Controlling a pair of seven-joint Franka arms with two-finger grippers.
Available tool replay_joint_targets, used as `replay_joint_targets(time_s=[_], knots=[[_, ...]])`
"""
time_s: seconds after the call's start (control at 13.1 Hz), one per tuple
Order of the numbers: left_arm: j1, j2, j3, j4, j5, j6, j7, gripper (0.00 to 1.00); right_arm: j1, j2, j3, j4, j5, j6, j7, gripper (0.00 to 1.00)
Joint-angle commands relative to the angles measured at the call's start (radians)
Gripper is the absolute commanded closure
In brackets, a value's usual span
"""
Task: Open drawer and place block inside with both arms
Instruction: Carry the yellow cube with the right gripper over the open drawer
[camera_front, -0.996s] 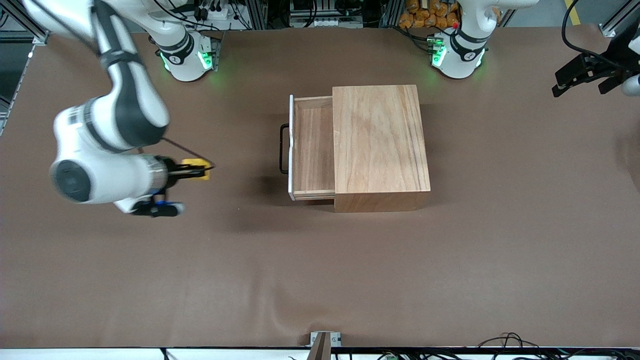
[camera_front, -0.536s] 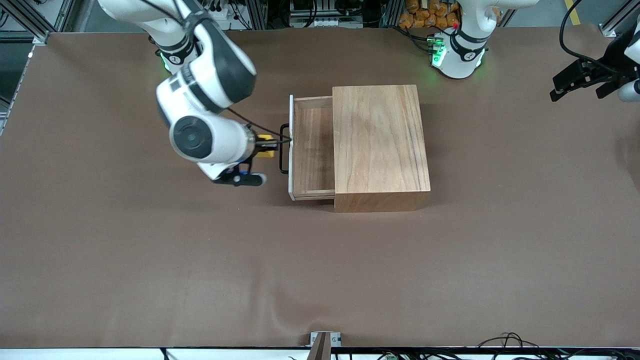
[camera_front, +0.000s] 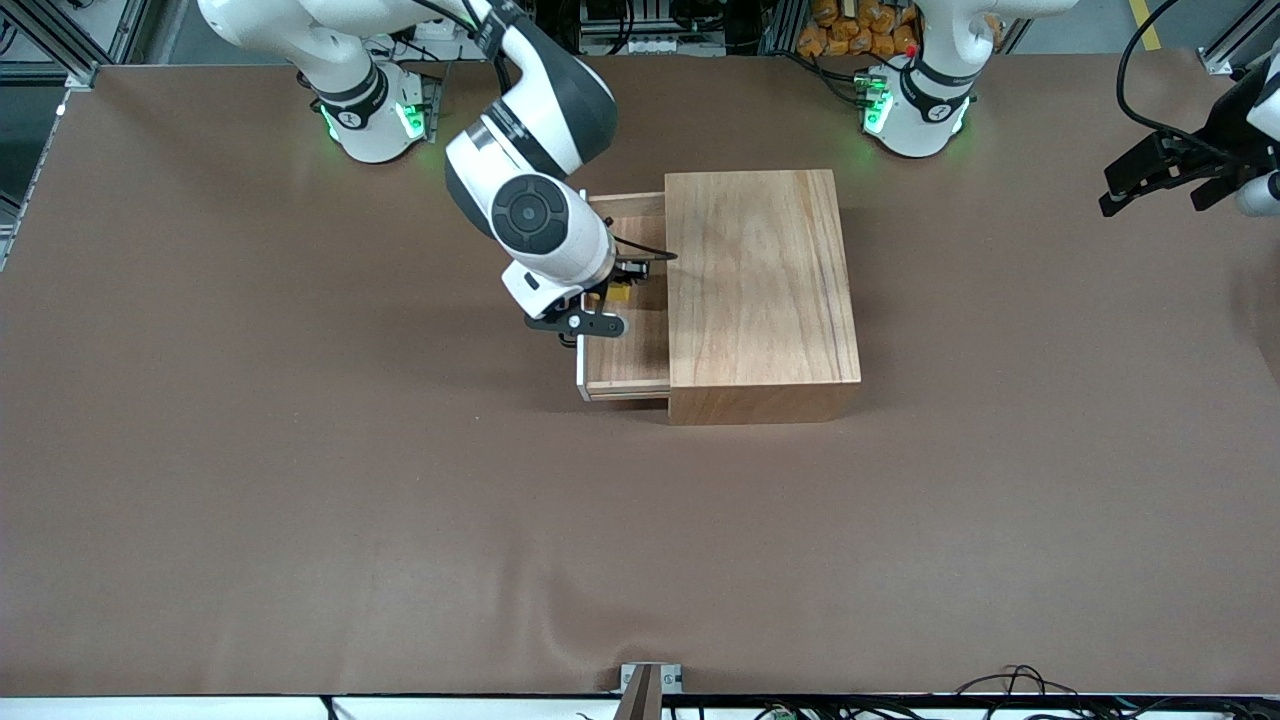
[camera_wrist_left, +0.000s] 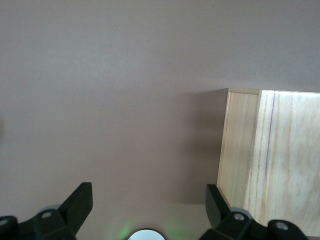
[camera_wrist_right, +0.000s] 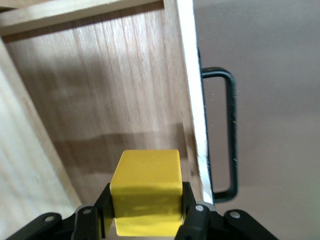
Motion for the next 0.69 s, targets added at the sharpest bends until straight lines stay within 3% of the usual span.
replay_joint_targets(time_s=[0.0,0.08,0.15,0.23,0.31,0.46,0.61], knots=[[0.009,0.011,-0.006,-0.001,-0.005,0.020,0.015,0.00,0.025,0.033,-0.012,-0.008,0.001,0.059,0.026,1.00],[0.009,0.011,-0.006,-0.001,-0.005,0.020,0.016,0.00,0.031,0.045,-0.013,-0.006,0.000,0.065,0.026,1.00],[0.009,0.011,-0.006,0.001,-0.005,0.020,0.015,0.00,0.030,0.055,-0.015,-0.006,-0.002,0.066,0.028,0.80],[0.009,0.011,-0.006,0.001,-0.005,0.021,0.015,0.00,0.024,0.058,-0.015,-0.005,-0.002,0.064,0.051,0.25],[0.010,0.012,-0.005,0.001,-0.004,0.020,0.013,0.00,0.024,0.058,-0.015,0.001,-0.005,0.059,0.066,0.00],[0.010,0.018,-0.005,-0.002,-0.002,0.021,0.013,0.00,0.014,0.044,-0.015,0.032,-0.003,0.047,0.065,0.00],[0.009,0.018,-0.005,-0.001,-0.001,0.021,0.013,0.00,0.001,0.042,-0.022,0.125,0.003,-0.055,0.065,0.00]])
